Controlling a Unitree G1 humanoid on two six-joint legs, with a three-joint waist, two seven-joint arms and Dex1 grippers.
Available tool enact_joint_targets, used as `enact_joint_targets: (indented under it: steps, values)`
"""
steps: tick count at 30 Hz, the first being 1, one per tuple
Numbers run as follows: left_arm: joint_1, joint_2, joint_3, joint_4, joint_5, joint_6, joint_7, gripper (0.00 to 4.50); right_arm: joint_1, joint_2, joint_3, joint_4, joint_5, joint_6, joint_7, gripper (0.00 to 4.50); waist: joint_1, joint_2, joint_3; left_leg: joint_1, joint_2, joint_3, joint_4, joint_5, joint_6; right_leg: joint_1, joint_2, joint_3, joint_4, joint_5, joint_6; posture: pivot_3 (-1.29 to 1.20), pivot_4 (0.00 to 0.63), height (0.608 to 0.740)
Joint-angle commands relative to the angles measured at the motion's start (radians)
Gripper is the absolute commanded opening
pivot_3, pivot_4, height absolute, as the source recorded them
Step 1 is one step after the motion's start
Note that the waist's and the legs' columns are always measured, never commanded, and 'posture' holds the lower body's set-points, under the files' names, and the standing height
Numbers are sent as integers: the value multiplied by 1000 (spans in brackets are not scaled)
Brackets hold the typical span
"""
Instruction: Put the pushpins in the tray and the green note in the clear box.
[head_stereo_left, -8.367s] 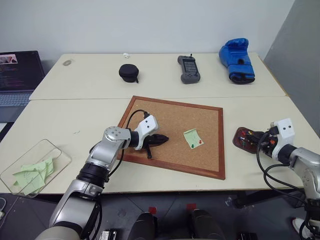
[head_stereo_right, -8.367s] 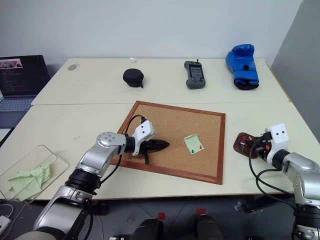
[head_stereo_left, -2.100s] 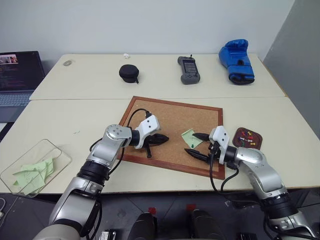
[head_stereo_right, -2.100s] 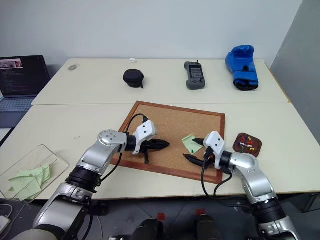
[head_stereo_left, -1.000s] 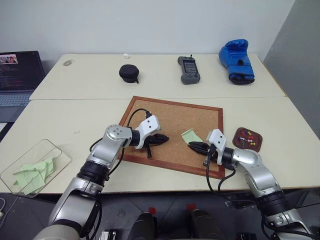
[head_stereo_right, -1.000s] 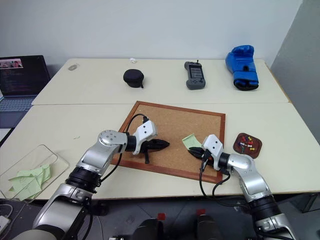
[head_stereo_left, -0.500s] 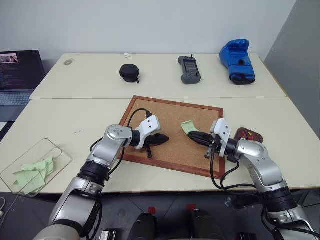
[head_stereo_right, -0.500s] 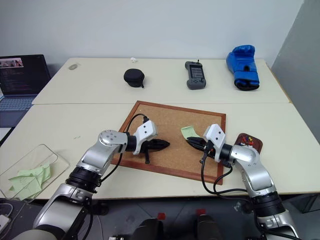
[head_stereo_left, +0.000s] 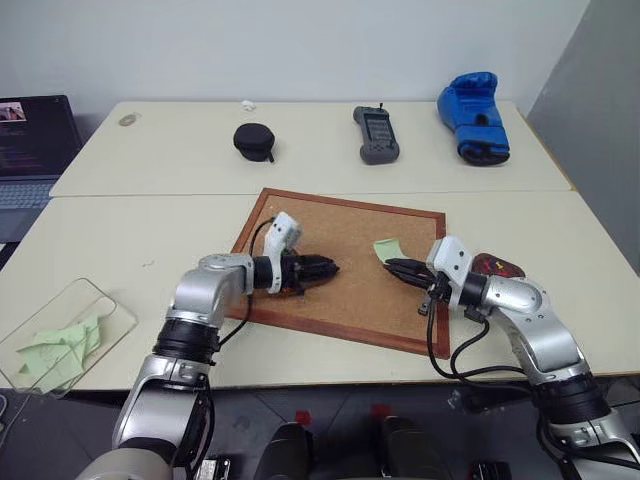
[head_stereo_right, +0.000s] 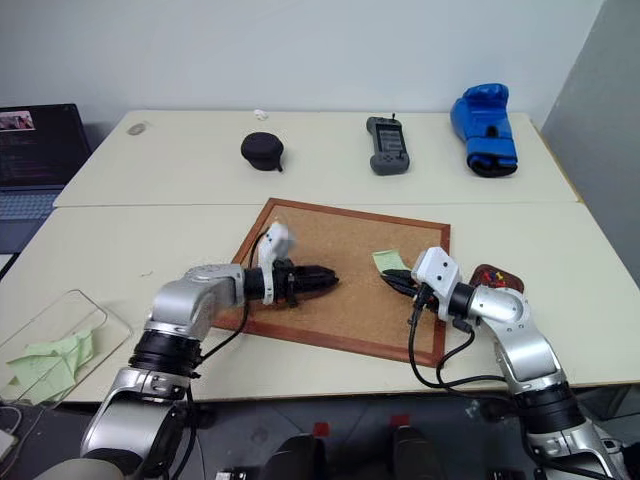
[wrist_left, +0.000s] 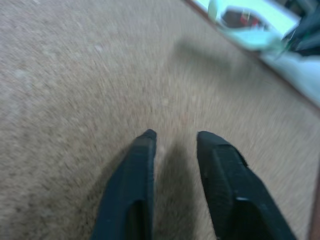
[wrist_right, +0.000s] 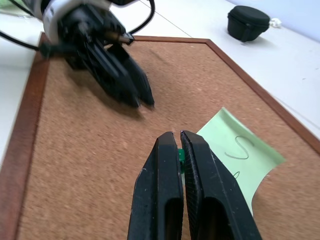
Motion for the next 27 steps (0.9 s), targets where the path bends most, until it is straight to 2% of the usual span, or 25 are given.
enact_joint_targets:
  steps: [1,6,12,18,27]
  values:
    - [-41,-11,165,-90,-206,278,56,2260,-16,-46,11,-62,-60,-113,24,0,0,0,0,0,0,0,0,0,0,0,0,0,0,0,0,0,150,740]
    - [-89,-73,342,-61,-368,518,179,3207,-42,-80,24,-34,-106,-214,46,0,1,-1,1,-1,0,-1,1,0,0,0,-2,0,-1,0,0,0,150,740]
    - [-65,-134,361,-87,-413,606,268,4150,-68,-78,38,-32,-109,-247,60,0,1,-2,2,0,0,-1,1,2,-4,1,-2,0,-1,0,0,0,150,740]
    - [-81,-201,373,-97,-465,645,319,4150,-89,-68,61,-66,-120,-263,64,0,2,-2,2,0,0,-1,1,3,-6,1,-3,1,-1,0,0,0,150,740]
    - [-81,-224,337,-109,-487,617,338,4150,-93,-50,86,-121,-122,-250,56,0,2,-2,2,0,0,-1,1,3,-7,1,-3,1,-1,0,0,0,150,740]
